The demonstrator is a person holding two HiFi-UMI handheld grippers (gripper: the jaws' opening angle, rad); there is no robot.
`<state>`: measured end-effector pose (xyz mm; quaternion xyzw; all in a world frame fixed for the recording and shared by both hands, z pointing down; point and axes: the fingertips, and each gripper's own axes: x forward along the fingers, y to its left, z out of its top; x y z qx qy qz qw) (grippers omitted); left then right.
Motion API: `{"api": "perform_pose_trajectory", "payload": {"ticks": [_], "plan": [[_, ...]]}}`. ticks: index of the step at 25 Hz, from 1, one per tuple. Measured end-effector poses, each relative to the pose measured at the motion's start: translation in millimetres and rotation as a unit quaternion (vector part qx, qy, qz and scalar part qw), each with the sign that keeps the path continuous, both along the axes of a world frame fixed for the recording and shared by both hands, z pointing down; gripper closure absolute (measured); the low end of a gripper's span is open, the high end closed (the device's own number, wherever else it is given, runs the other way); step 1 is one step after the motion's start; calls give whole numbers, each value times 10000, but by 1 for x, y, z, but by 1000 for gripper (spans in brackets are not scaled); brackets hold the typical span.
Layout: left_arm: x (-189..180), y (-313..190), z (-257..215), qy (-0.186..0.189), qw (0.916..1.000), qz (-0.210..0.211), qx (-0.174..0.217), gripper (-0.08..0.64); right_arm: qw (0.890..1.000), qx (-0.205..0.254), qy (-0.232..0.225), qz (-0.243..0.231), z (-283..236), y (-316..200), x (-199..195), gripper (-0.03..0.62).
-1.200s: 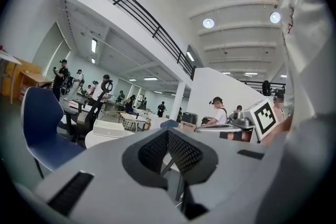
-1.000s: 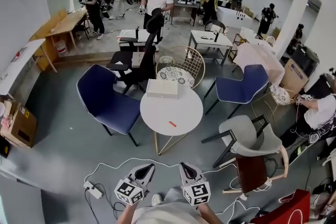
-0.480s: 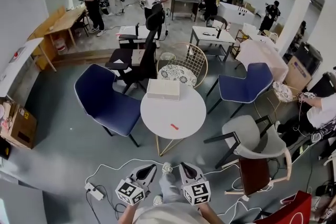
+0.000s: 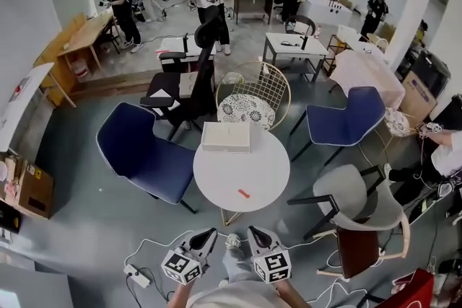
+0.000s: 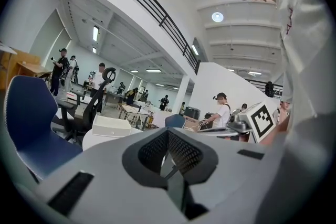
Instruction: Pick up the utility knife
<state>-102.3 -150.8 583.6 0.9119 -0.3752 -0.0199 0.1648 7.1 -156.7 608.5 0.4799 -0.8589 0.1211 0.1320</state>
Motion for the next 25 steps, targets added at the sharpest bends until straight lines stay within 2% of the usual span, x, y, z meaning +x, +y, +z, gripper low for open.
{"api": "perform_pose_trajectory", "payload": {"ticks": [14, 19, 25], "plan": [[41, -152, -14, -93, 9997, 231, 54, 548, 9999, 136, -92, 43, -17, -152, 24, 575], [45, -187, -15, -127, 9997, 214, 87, 548, 9999, 141, -70, 38, -17, -186, 30, 575], [47, -199, -1, -122, 9997, 126, -140, 548, 10000, -9, -30, 11, -5, -201, 35, 575]]}}
